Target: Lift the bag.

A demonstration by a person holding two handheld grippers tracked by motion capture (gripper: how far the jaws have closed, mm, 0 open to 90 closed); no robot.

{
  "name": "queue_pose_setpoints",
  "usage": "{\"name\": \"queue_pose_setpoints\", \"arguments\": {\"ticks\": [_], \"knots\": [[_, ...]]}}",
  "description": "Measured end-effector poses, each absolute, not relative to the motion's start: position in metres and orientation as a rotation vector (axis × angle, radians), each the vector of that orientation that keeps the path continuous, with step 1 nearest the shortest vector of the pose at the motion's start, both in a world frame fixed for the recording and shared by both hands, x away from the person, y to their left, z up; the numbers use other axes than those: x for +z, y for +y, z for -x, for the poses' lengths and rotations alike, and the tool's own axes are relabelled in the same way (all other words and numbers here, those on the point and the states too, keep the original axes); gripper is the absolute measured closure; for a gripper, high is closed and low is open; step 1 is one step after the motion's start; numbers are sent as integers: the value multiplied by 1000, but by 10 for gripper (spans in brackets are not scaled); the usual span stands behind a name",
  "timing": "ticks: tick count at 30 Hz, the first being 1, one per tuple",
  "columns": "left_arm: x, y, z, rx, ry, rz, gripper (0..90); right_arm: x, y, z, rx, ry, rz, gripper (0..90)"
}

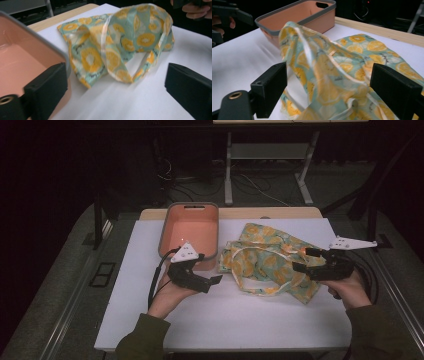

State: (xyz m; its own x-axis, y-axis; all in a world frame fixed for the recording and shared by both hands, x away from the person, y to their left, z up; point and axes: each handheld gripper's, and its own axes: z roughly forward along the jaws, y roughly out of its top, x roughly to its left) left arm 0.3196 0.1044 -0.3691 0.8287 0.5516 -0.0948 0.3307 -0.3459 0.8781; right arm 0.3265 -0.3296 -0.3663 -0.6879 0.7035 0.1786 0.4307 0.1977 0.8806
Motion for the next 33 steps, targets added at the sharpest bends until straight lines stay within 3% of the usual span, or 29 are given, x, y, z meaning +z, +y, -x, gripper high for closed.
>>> {"name": "queue_pose_setpoints", "arguments": {"ticks": [13, 33], "knots": [[-390, 142, -296, 271, 690, -1968, 0, -380, -337, -299, 1491, 2206, -1043, 119], [-432, 187, -263, 246, 756, -1989, 0, -428, -344, -264, 1412, 2246, -1082, 119]]}}
